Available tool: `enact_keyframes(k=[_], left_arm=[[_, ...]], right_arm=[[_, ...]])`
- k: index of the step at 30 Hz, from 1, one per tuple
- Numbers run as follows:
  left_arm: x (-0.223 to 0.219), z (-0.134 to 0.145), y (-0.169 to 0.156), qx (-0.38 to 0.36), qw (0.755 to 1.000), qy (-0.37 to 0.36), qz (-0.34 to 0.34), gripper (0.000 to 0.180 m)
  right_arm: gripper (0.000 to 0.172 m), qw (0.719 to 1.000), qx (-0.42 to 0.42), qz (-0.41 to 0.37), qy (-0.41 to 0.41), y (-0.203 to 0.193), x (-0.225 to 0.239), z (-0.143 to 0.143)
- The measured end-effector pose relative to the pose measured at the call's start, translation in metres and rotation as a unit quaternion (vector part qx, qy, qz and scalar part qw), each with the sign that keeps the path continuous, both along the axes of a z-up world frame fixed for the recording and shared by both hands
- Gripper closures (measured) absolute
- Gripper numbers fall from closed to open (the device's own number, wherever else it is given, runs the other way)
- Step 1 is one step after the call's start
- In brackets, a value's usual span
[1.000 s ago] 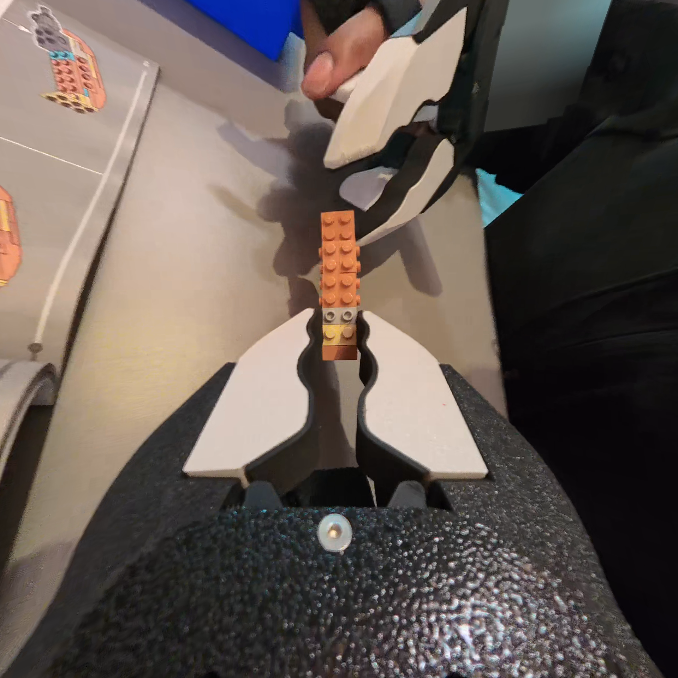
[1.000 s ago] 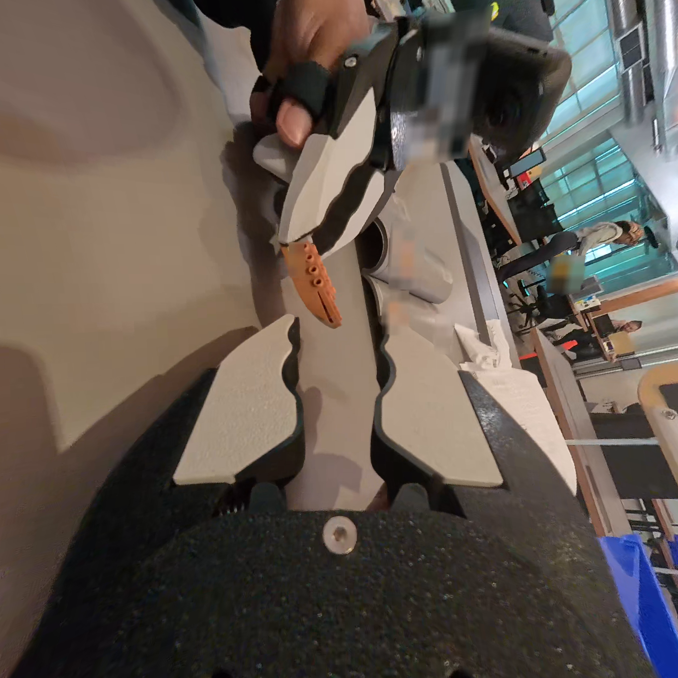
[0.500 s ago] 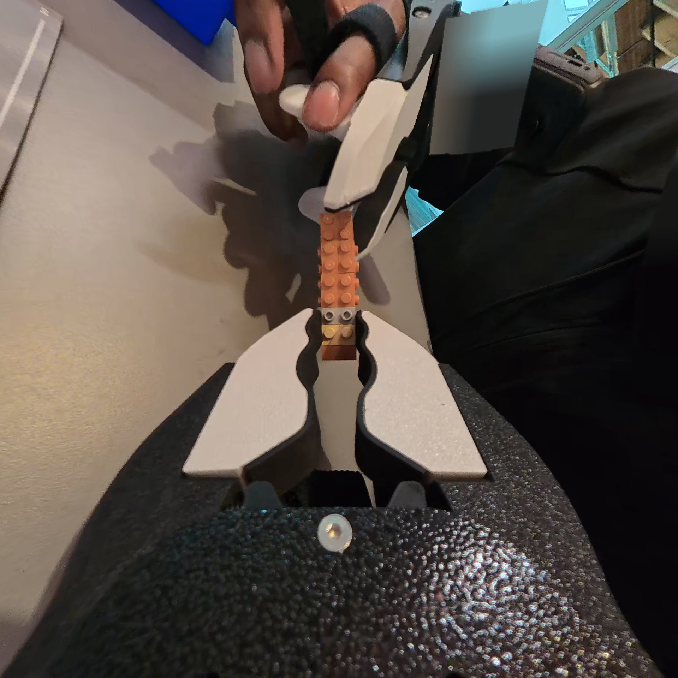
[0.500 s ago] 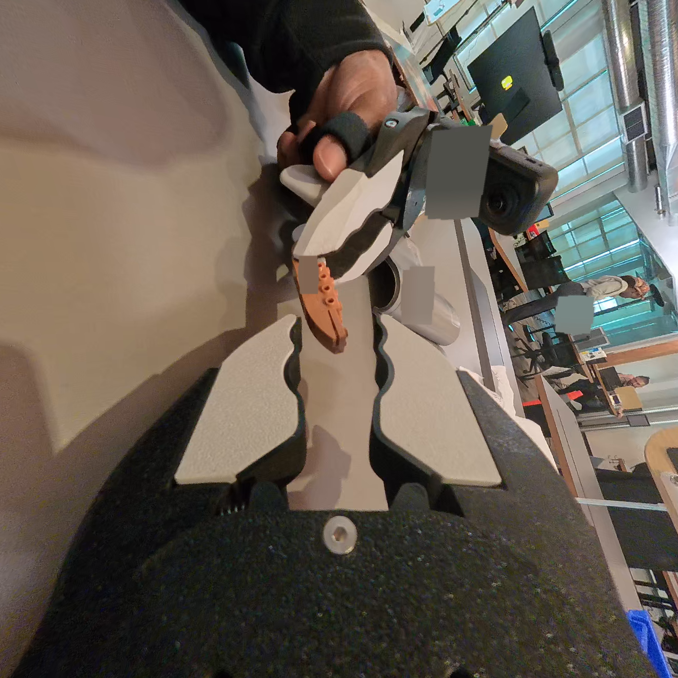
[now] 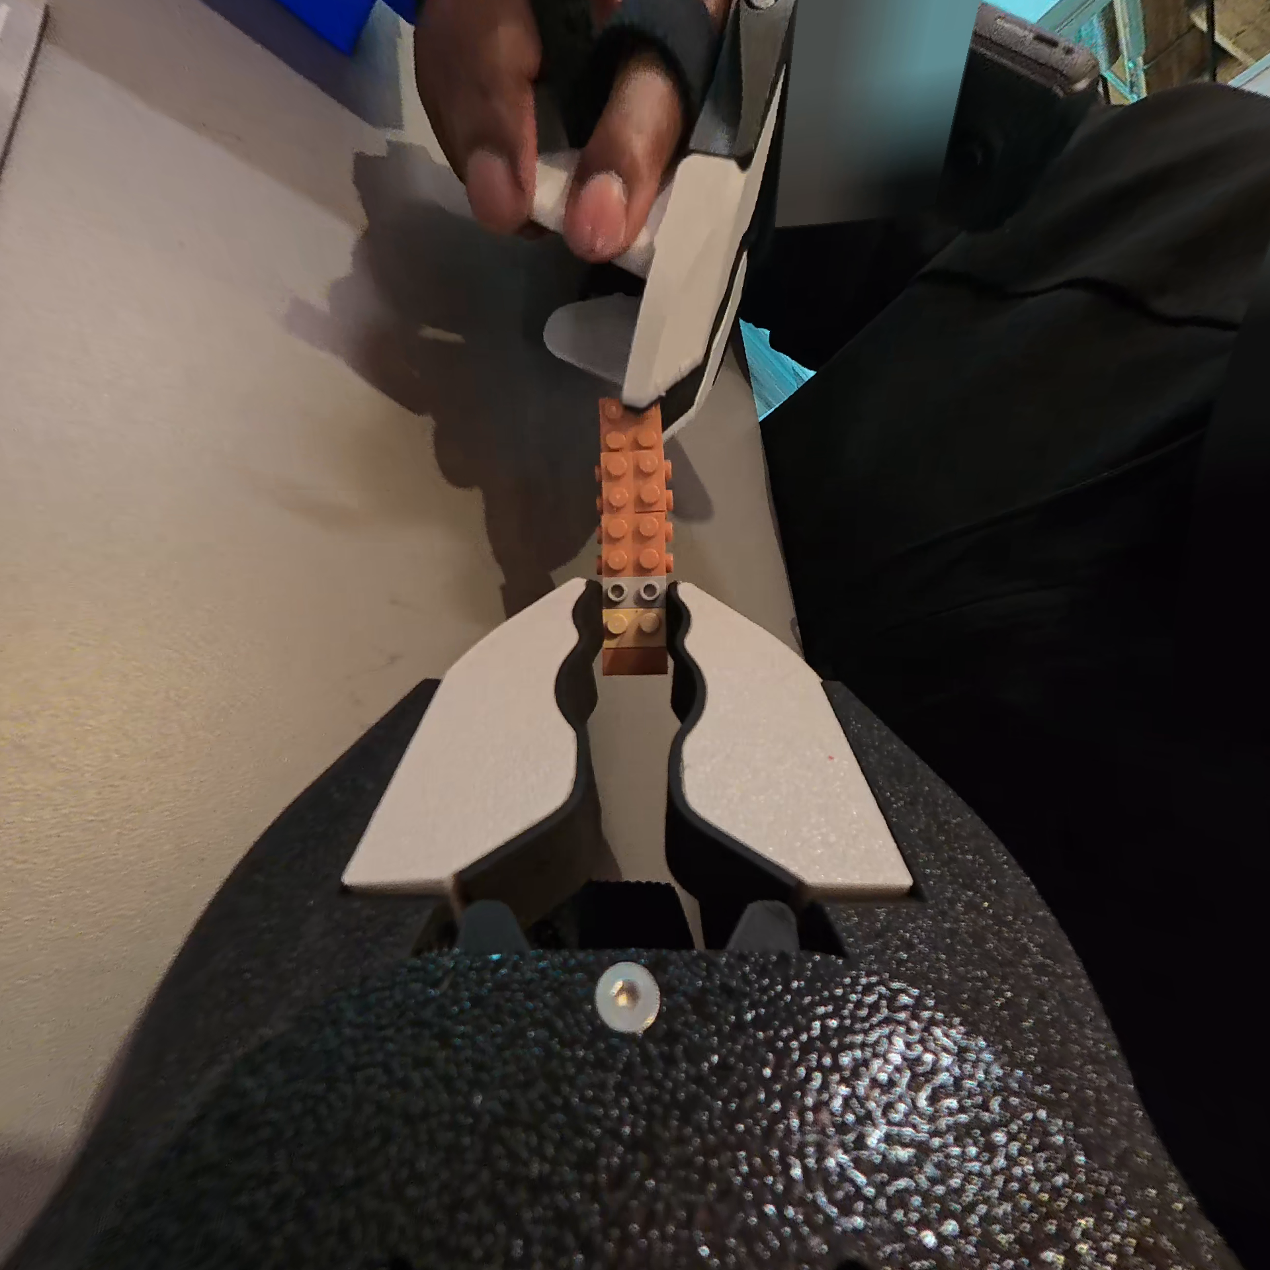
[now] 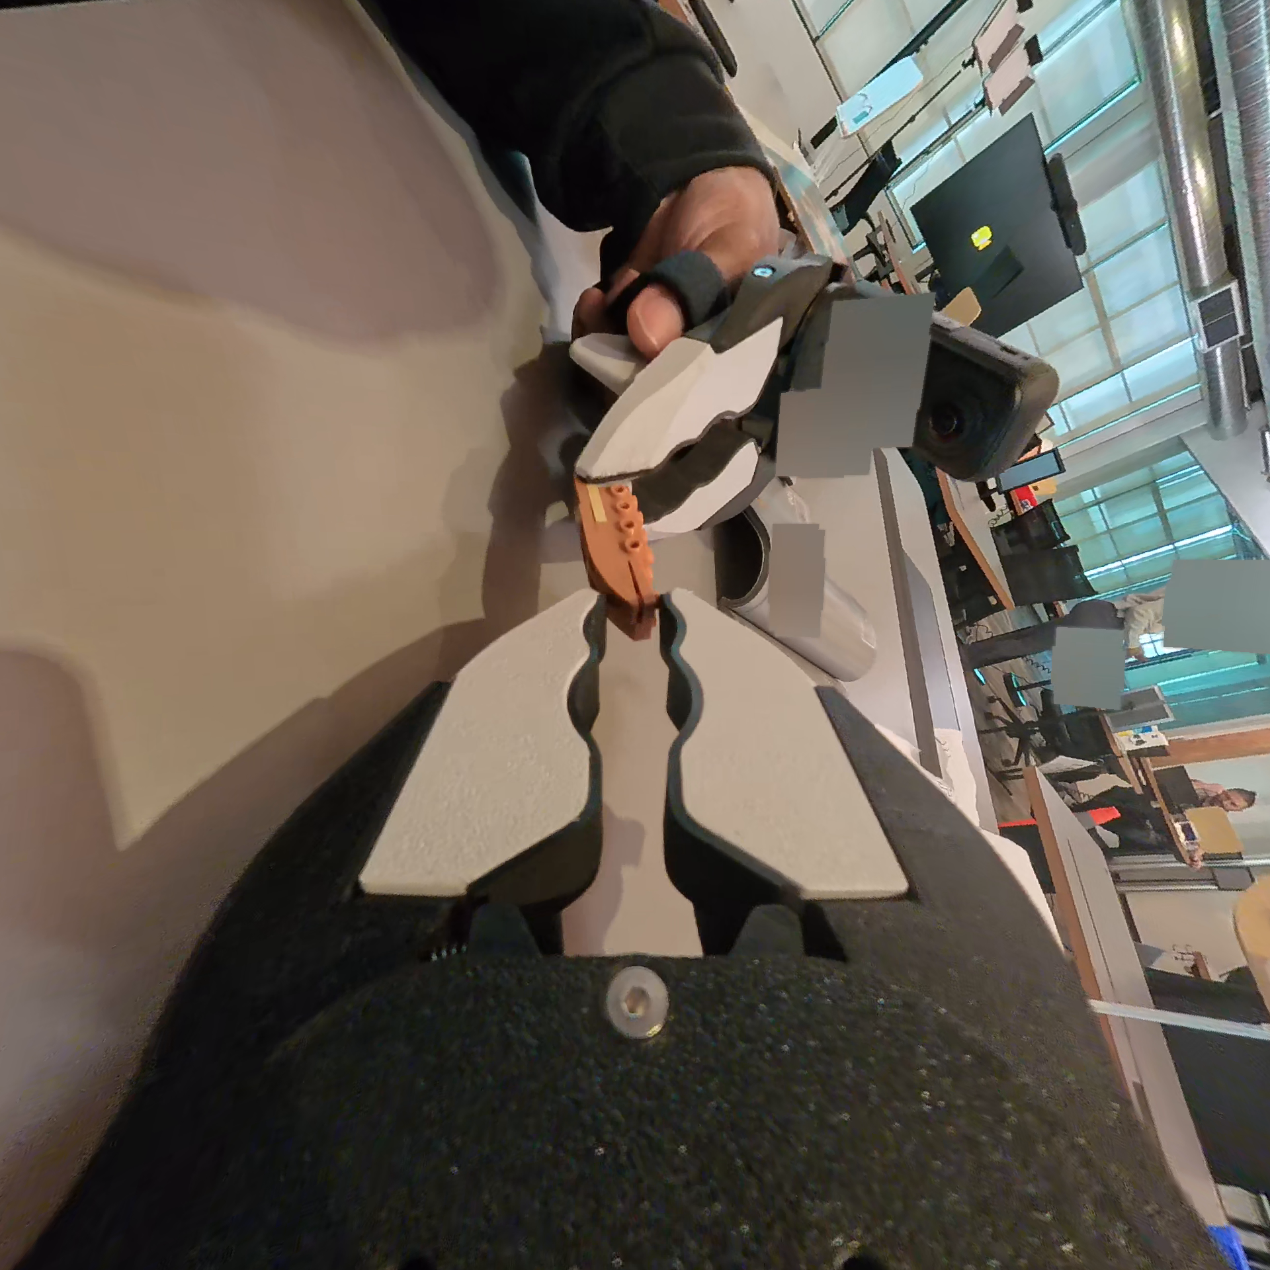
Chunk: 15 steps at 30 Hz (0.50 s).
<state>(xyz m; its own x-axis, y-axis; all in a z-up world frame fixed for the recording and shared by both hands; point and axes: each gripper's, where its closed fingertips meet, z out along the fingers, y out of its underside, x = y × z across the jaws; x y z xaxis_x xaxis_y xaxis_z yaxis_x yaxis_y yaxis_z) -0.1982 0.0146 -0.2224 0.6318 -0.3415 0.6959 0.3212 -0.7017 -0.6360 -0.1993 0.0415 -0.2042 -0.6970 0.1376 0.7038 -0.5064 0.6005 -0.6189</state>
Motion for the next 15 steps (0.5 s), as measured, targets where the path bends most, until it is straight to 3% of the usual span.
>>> enact_keyframes(k=[15], left_arm=[[0.001, -0.0022, -0.0001, -0.005, 1.0, 0.006, 0.001, 0.164]], right_arm=[[0.161, 1.0, 0.019, 0.001, -0.021, 0.0003, 0.0014, -0.0044]])
